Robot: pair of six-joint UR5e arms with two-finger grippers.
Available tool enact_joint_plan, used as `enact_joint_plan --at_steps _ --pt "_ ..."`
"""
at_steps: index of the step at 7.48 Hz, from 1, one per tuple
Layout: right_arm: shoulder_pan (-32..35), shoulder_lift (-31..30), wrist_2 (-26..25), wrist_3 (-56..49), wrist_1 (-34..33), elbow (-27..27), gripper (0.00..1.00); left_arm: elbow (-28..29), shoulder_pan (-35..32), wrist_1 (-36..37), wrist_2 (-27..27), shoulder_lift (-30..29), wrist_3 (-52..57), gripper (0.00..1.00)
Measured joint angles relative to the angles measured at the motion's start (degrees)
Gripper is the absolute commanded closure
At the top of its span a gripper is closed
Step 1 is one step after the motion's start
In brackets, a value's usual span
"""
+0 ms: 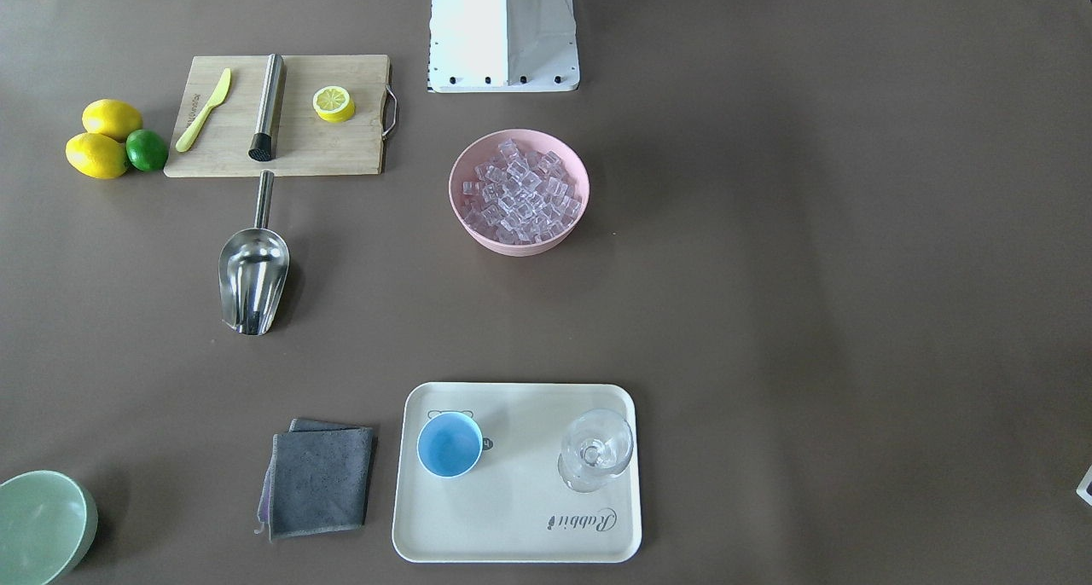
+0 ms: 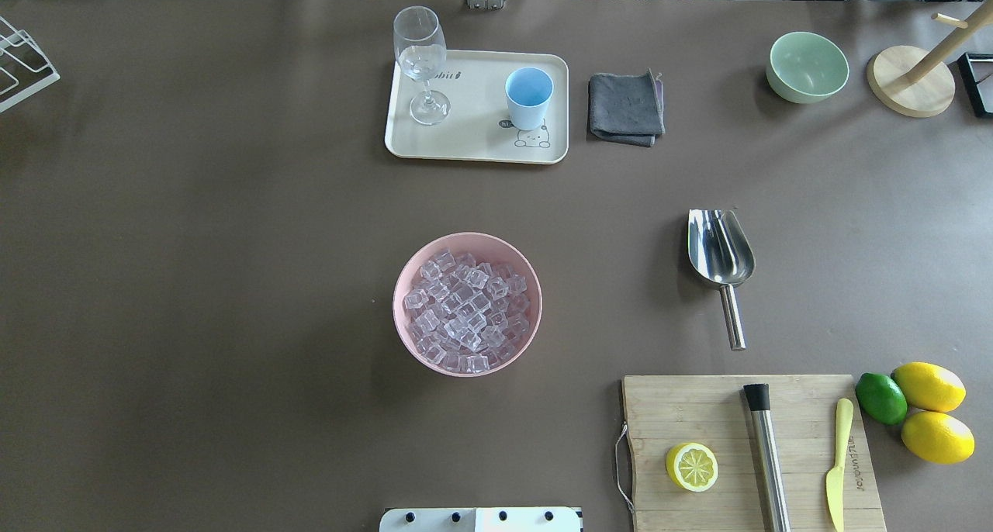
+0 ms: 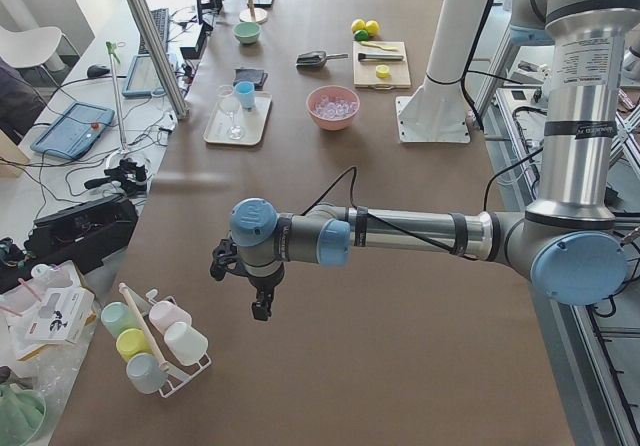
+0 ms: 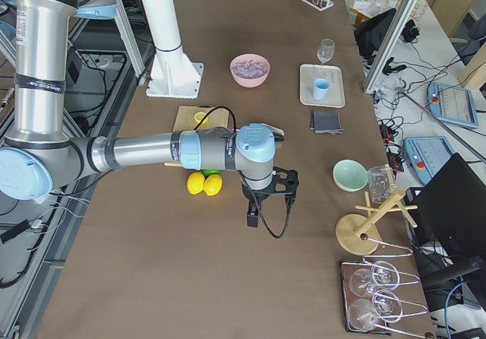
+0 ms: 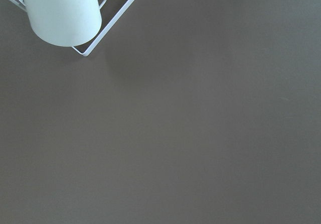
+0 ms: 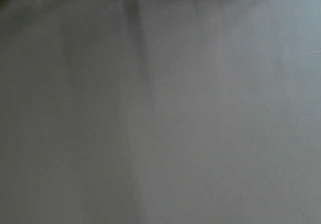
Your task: Put ice in cup with scoop
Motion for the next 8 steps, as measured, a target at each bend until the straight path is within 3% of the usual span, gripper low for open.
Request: enact_joint_plan --at_steps 8 --pt "-2.9 0.8 0.9 3.0 1.9 0.2 0.00 -1.6 -0.3 0.3 -0.5 0.7 0.0 0.01"
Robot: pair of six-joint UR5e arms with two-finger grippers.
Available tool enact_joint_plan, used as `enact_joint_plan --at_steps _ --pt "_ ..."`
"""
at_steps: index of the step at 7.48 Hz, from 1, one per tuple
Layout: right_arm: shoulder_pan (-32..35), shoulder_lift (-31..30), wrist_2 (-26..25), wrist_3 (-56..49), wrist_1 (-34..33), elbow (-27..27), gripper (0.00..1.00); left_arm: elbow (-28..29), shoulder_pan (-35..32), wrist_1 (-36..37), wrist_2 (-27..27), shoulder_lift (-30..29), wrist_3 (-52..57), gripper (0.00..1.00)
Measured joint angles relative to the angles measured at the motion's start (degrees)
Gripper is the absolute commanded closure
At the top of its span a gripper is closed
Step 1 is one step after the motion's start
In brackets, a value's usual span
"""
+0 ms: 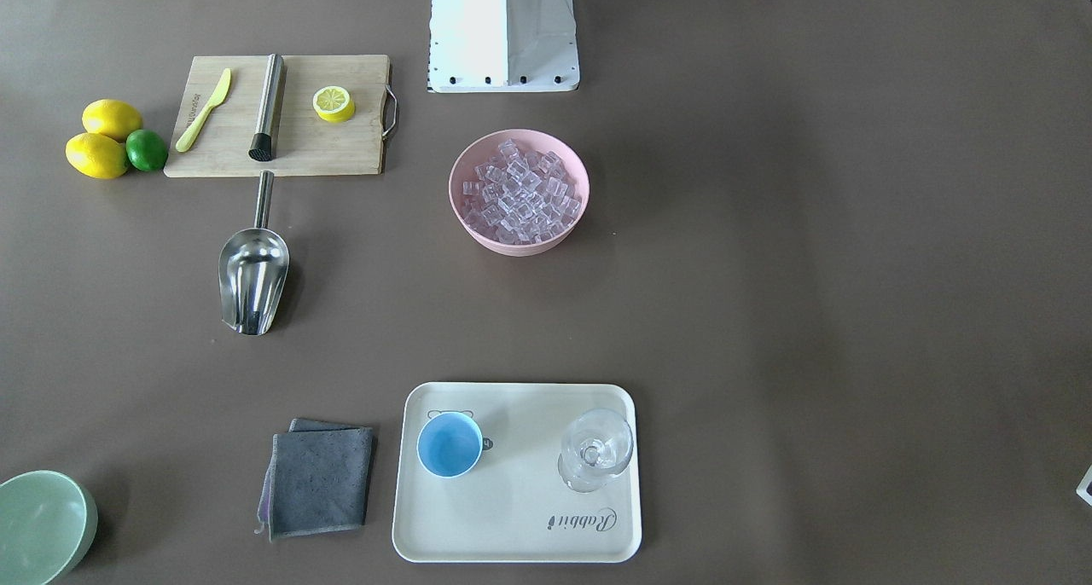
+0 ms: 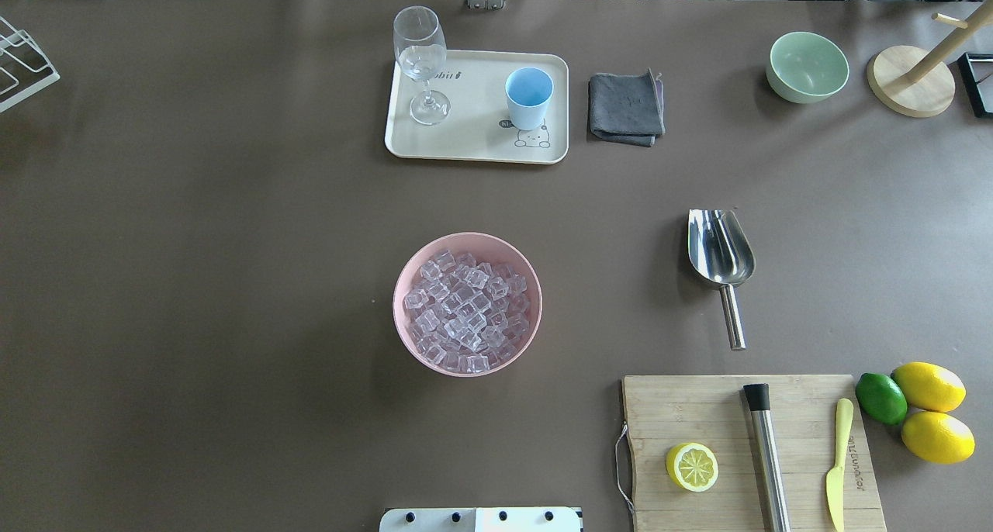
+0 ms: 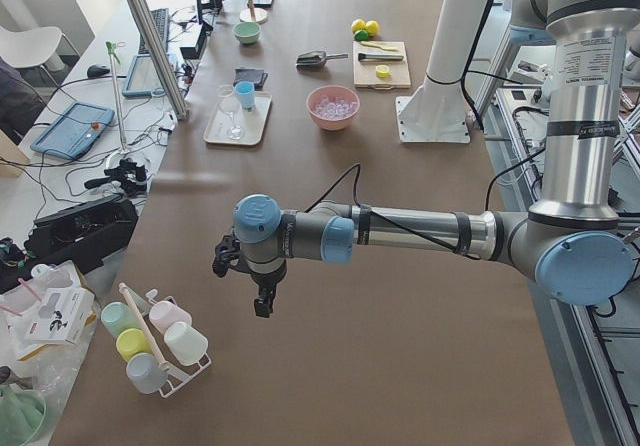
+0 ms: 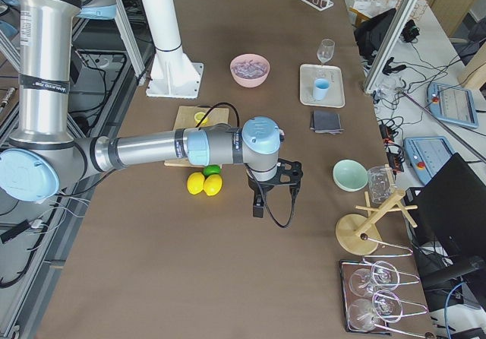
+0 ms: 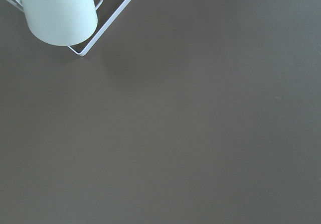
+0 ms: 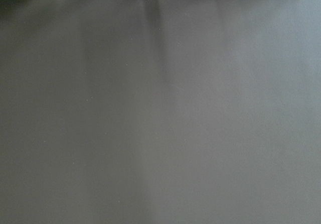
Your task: Put ice in cup with scoop
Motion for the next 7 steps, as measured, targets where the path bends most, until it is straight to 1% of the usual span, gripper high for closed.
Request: enact_joint_plan --at_steps 1,4,5,7 --pt "-1.9 0.3 -1.3 2.4 0.7 0.0 0.00 -0.4 -0.1 0.1 0.0 0.0 0.0 0.01" --pt "-10.0 1.9 -4.2 20.8 8.1 1.3 0.00 -0.3 -0.1 -0.1 0.1 0.8 0.1 0.02" --pt "-13.5 2.2 -5.4 27.6 9.8 3.0 0.00 -0.3 0.0 -0.2 0.1 1.0 0.1 0.01" --pt "-21.9 3.6 -9.2 42.1 11.0 8.1 0.00 -0.4 -0.1 -0.1 0.2 1.2 0.2 0.02"
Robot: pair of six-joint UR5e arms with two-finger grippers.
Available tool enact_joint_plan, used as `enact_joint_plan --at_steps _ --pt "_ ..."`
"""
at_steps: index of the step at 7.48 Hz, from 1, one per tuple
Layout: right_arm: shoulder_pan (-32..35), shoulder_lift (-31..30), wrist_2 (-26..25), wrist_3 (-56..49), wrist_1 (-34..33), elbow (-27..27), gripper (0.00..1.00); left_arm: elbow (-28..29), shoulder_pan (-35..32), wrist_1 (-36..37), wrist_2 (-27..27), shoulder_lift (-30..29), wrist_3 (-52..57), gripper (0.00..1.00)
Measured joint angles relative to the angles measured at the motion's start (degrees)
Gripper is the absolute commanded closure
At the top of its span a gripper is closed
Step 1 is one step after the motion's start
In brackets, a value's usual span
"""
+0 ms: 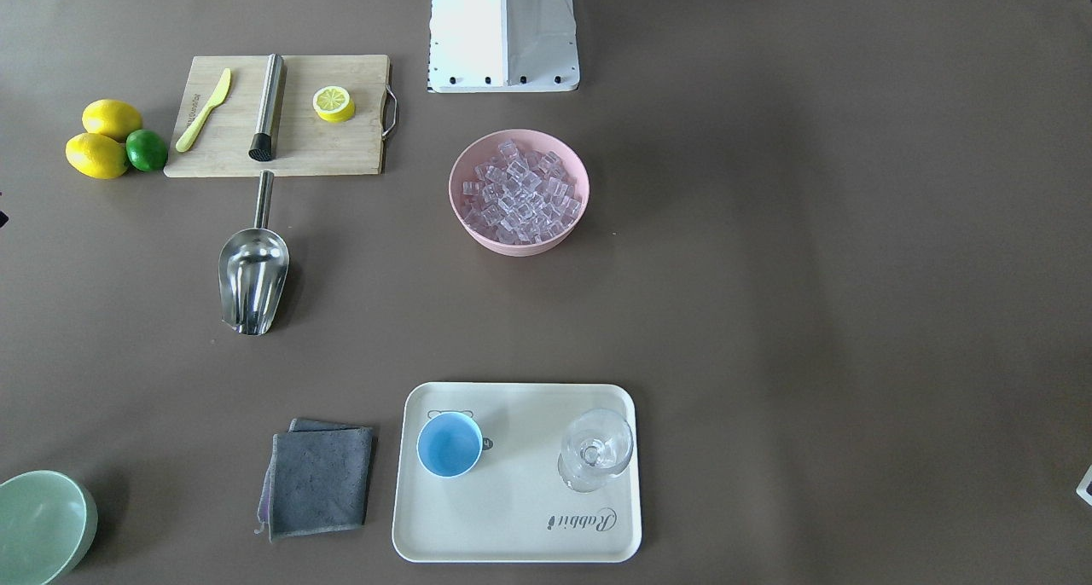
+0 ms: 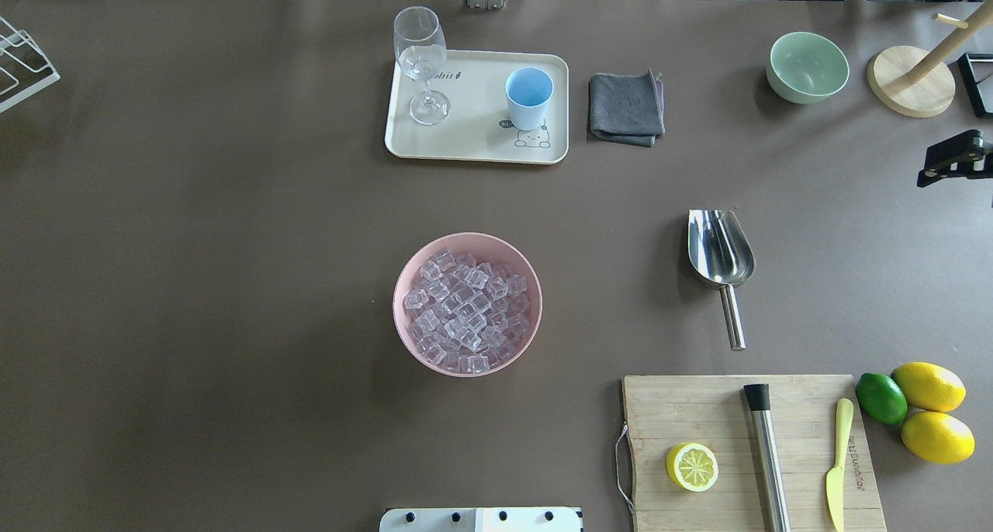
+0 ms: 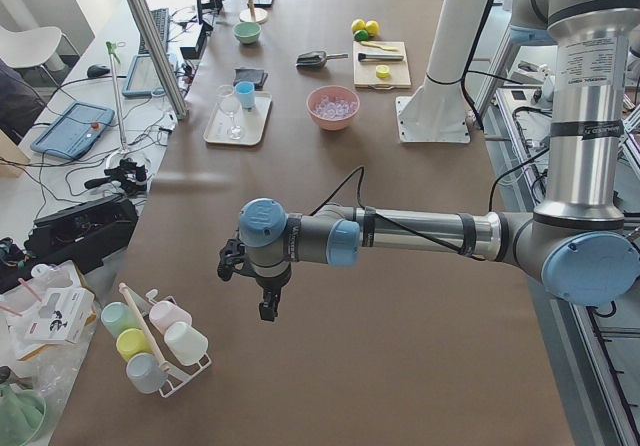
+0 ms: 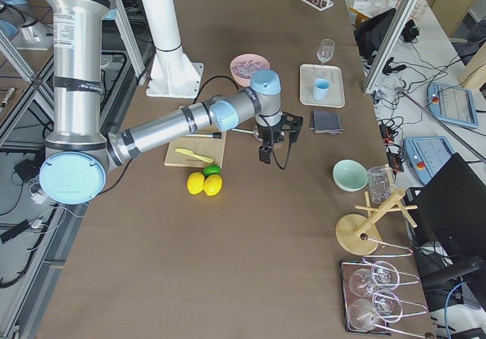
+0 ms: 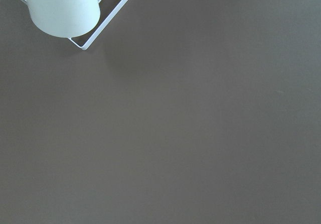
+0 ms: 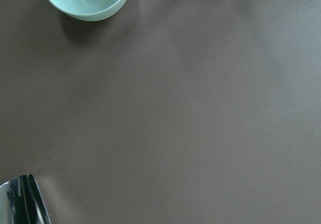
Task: Put ice in cup with scoop
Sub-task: 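Lower the right gripper onto the steel scoop handle and grasp it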
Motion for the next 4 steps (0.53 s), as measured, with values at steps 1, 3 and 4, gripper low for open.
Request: enact_joint_plan --at_steps 1,3,4 --pt "-4.3 1.5 -1.4 5.6 0.0 1.7 0.00 -0.1 0.1 -0.1 -0.1 0.0 0.2 0.02" --pt "-11.8 4.6 -4.5 10.1 -0.1 4.8 0.00 -2.4 1.3 -0.3 -0.4 -0.5 0.5 0.02" --pt "-15.5 5.5 -6.1 11.6 -0.2 6.0 0.00 -5.2 2.1 -0.1 -1.0 -0.4 0.4 0.02"
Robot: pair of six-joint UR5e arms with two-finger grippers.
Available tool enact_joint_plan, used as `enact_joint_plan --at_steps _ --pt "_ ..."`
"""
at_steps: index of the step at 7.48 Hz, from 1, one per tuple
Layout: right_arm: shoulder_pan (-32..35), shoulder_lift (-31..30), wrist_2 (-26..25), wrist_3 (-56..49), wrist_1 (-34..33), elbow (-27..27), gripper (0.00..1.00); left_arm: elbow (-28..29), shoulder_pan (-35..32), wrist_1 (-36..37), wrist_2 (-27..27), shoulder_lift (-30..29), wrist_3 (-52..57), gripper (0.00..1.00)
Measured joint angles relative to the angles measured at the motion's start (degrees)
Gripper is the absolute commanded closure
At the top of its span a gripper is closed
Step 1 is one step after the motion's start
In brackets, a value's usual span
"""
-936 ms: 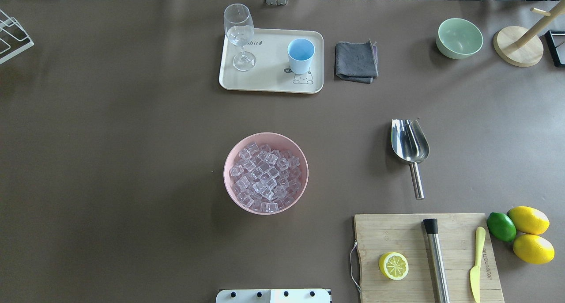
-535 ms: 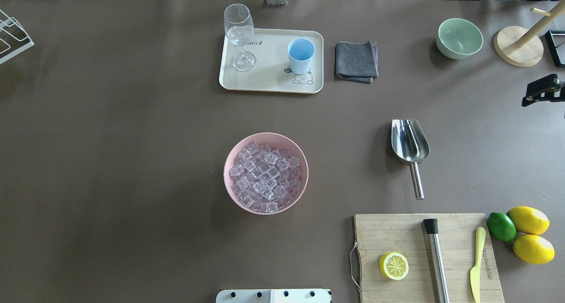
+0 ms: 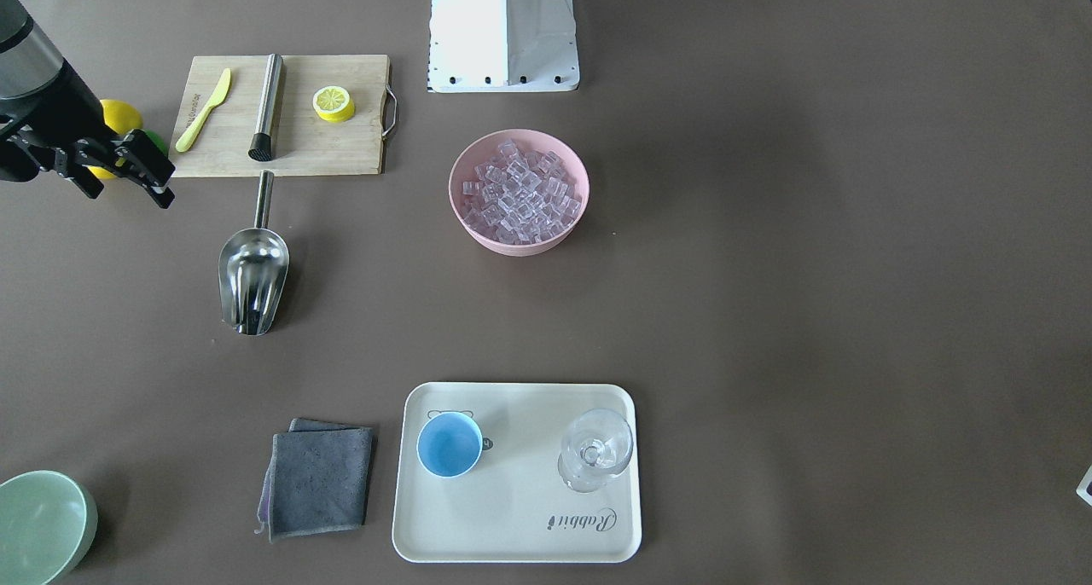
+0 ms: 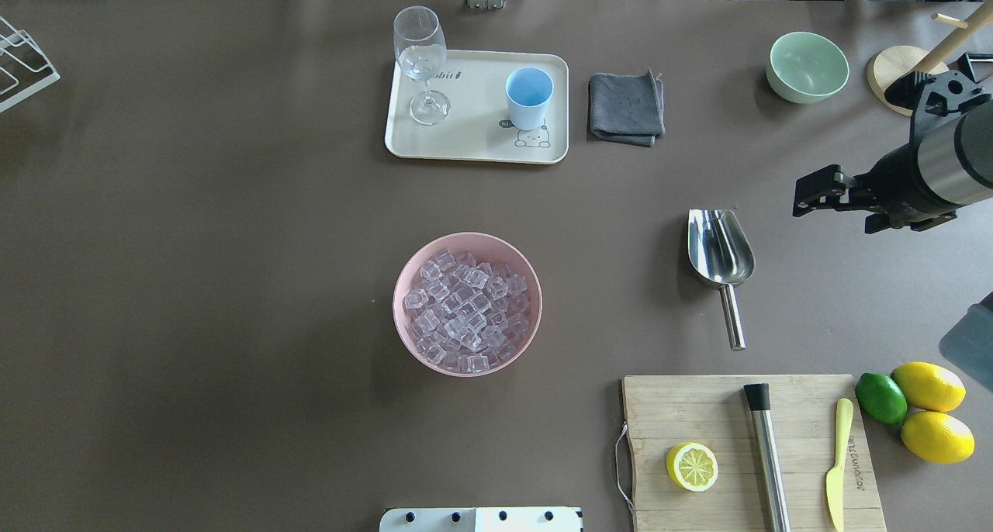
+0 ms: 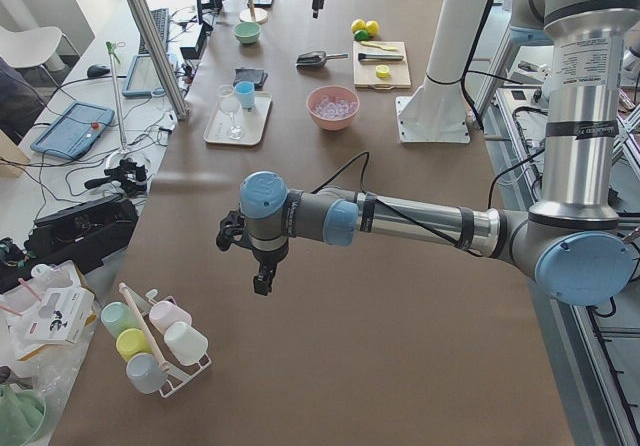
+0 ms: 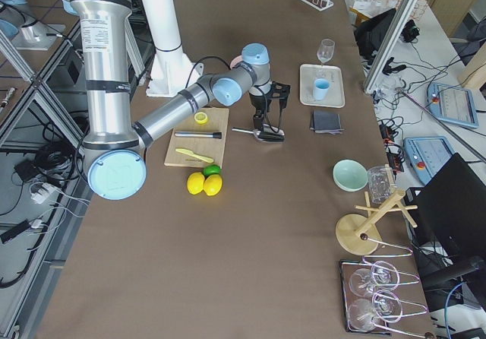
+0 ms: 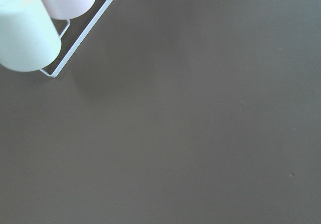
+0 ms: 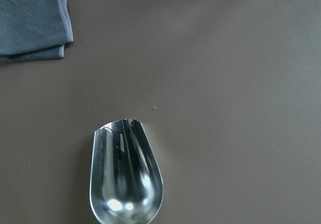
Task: Put ice in cup with scoop
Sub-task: 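Lower the right gripper onto the steel scoop handle and grasp it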
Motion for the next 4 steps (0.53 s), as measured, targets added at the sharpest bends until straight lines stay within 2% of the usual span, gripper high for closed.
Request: enact_joint_plan --at_steps 1,3,4 --pt "-5.1 0.5 -3.7 3.1 -0.1 0.8 0.00 -1.9 0.6 0.0 -1.4 0.2 0.0 0.02" --pt "-16.6 0.6 -14.7 9.9 -0.2 1.1 0.01 -5.0 3.0 -0.1 -2.8 -0.2 0.2 0.02" --pt "-20.3 0.6 -18.3 11.2 -0.2 0.7 0.02 -6.1 4.9 -0.2 -2.9 -0.5 0.3 0.02"
